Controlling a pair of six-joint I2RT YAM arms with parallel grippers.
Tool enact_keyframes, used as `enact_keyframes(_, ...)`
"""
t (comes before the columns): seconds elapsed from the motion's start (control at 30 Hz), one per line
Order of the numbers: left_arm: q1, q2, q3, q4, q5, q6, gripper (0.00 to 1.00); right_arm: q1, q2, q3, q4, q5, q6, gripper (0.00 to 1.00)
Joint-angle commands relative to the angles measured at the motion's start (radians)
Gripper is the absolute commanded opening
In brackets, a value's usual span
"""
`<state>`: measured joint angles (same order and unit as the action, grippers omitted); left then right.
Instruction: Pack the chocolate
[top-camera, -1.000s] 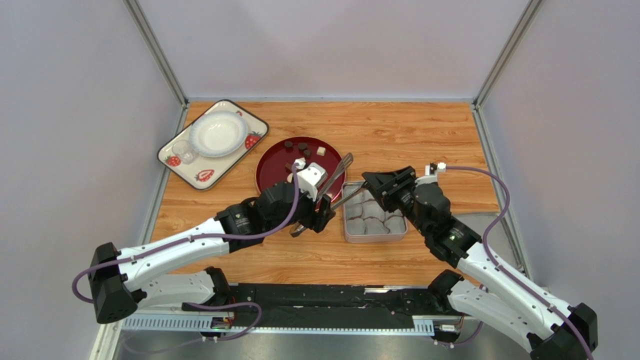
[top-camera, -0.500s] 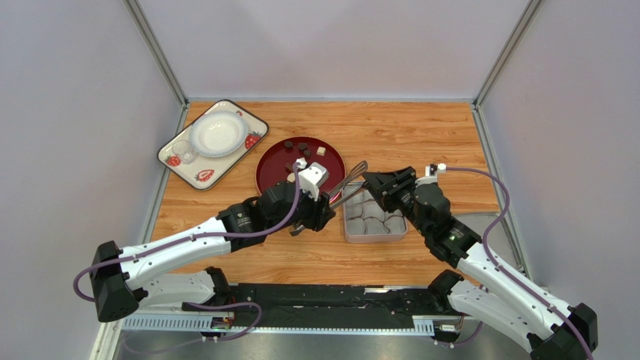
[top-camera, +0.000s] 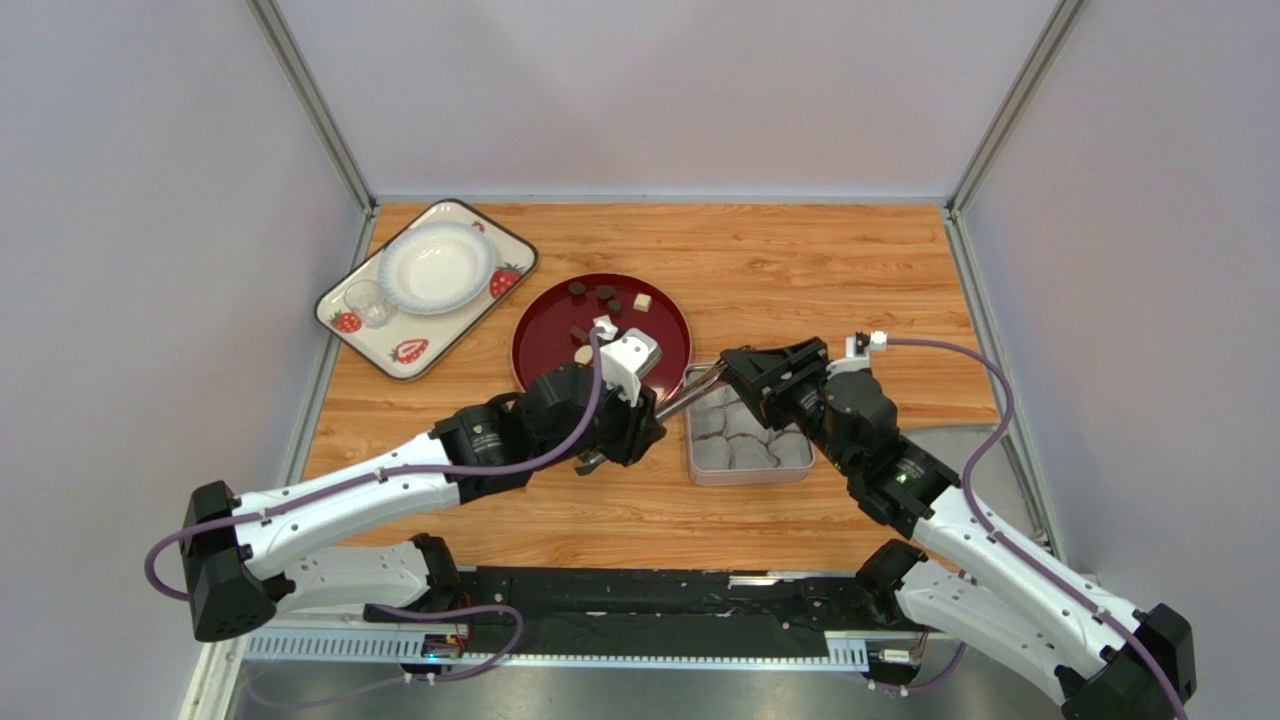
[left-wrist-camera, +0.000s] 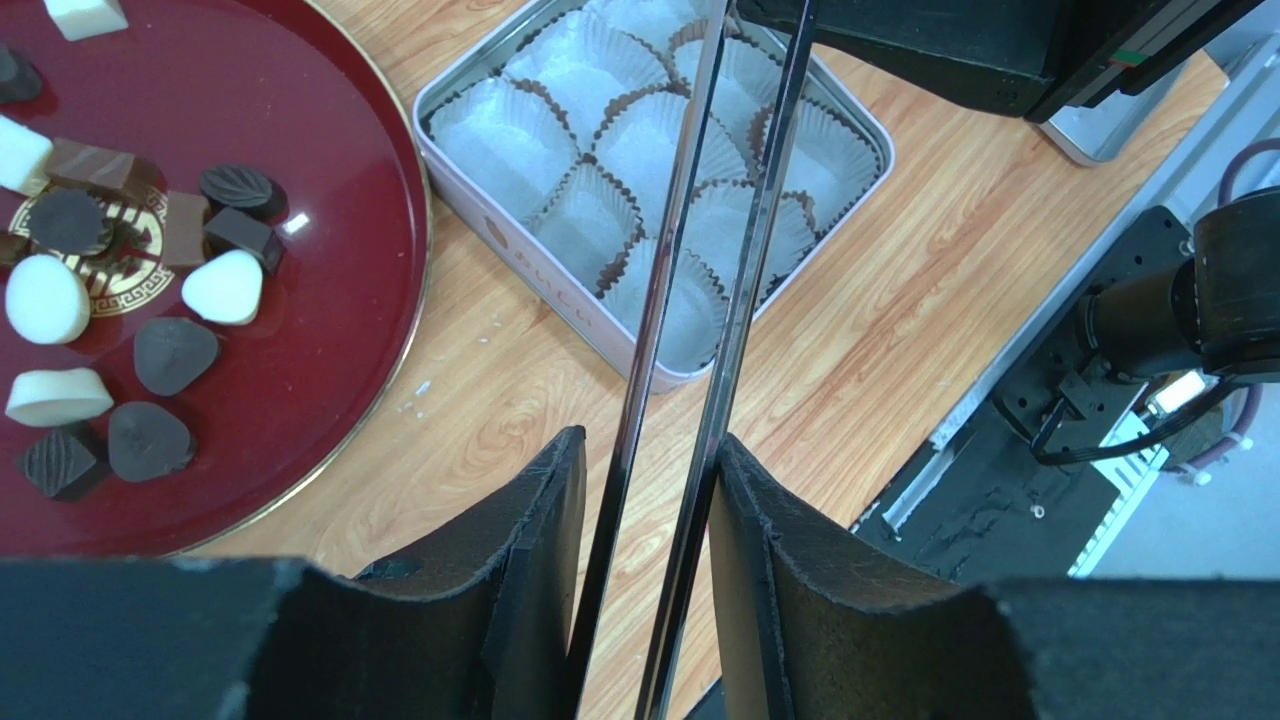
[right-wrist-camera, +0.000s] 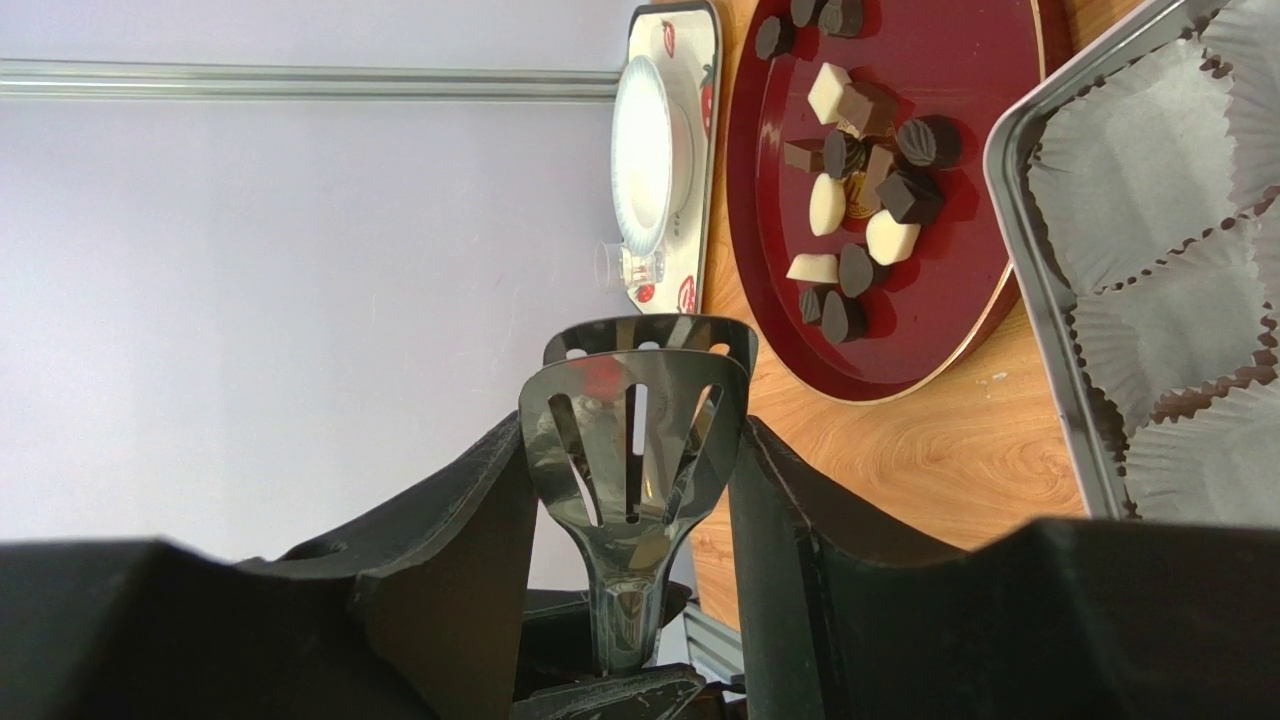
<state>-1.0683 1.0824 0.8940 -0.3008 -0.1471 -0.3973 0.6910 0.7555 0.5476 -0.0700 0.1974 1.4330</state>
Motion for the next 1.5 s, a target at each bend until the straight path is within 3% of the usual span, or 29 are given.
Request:
enact_keyframes(0.0,0.011,-0.022,0.066,-0.076,-0.130,-0.003,0.41,-0.013,-0.028,0.005,-0.039,0.059,-0.037,0.58)
enact_keyframes(0.1,0.013,-0.013,0.092,-0.136,-0.160,0.011,0.43,-0.021,-0.044,0.014,-0.089,0.073,-0.074,0.71)
enact_keyframes(0.2,0.027,-0.006,0.111,-0.187,-0.167,0.017,0.45,-0.034,-0.065,0.023,-0.134,0.073,-0.115,0.76)
enact_keyframes(0.33,0.111,-0.001,0.146,-0.265,-0.112,0.020,0.47,-0.057,-0.100,0.044,-0.220,0.085,-0.224,0.78)
enact_keyframes(0.53,0.214,0.014,0.216,-0.414,-0.050,0.067,0.49,-0.117,-0.113,0.147,-0.376,0.105,-0.558,0.79)
enact_keyframes(0.8,0.324,0.050,0.238,-0.469,0.043,0.113,0.46,-0.125,-0.137,0.282,-0.560,0.229,-0.897,0.79)
enact_keyframes(1.13,0.337,0.146,0.307,-0.541,0.041,0.137,0.44,-0.125,-0.147,0.400,-0.732,0.203,-1.056,0.79)
enact_keyframes(1.47,0.390,0.223,0.318,-0.642,0.029,0.080,0.44,-0.125,-0.220,0.307,-0.731,0.353,-1.126,0.81)
